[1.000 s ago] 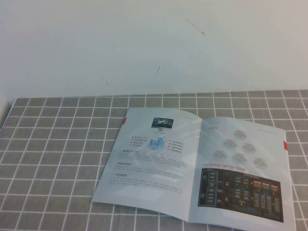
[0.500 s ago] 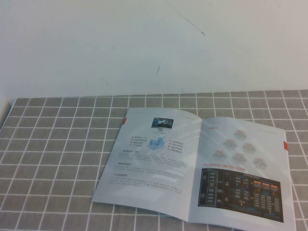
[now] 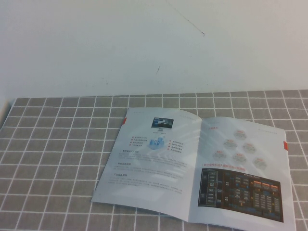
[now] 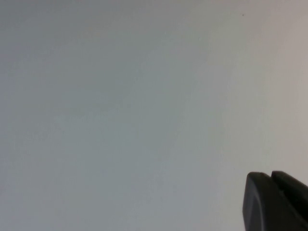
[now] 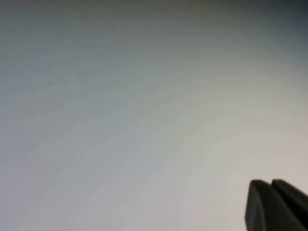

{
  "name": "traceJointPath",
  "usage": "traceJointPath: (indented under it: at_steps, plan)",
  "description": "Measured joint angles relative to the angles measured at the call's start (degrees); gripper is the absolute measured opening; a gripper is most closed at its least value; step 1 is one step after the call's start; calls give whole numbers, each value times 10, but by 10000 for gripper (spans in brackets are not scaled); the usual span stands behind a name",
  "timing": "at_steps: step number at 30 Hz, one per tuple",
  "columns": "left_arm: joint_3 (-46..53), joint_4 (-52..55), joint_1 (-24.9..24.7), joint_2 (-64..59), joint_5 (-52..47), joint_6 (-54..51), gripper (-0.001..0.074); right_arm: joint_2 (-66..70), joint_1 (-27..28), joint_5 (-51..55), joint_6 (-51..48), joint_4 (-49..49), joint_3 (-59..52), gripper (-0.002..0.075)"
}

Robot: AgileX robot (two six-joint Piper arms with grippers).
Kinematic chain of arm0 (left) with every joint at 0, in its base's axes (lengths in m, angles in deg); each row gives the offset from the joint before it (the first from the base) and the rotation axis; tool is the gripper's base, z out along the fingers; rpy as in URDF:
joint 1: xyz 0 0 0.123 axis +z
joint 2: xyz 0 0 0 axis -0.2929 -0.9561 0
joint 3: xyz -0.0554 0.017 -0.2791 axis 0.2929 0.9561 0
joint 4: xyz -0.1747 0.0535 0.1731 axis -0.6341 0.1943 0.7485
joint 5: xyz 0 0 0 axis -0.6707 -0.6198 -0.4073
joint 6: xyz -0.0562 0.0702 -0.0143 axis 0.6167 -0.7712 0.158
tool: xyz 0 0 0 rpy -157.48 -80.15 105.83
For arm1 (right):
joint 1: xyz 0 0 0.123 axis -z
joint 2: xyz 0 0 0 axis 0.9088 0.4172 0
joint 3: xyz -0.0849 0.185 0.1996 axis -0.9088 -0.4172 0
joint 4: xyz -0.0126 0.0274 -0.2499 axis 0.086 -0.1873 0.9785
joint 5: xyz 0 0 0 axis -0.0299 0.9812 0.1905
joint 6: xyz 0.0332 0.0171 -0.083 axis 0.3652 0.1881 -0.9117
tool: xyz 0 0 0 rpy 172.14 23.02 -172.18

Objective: Close book
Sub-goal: 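Close the open booklet and leave it lying on the table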

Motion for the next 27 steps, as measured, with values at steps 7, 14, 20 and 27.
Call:
traceJointPath:
  at_steps: [7, 14, 20, 27]
  plan:
    - [0, -14, 0, 0, 1, 13, -4, 0, 0, 248, 36, 4, 103, -1]
    - [-54, 21, 1, 0, -273, 167, -4, 21, 0, 597, 35, 4, 280, -1]
    - [-179, 78, 1, -7, -534, 227, -4, 127, 0, 757, 15, 1, 383, -1]
    - [-264, 77, 1, -98, -744, 231, -4, 283, 0, 939, -147, -120, 452, -1]
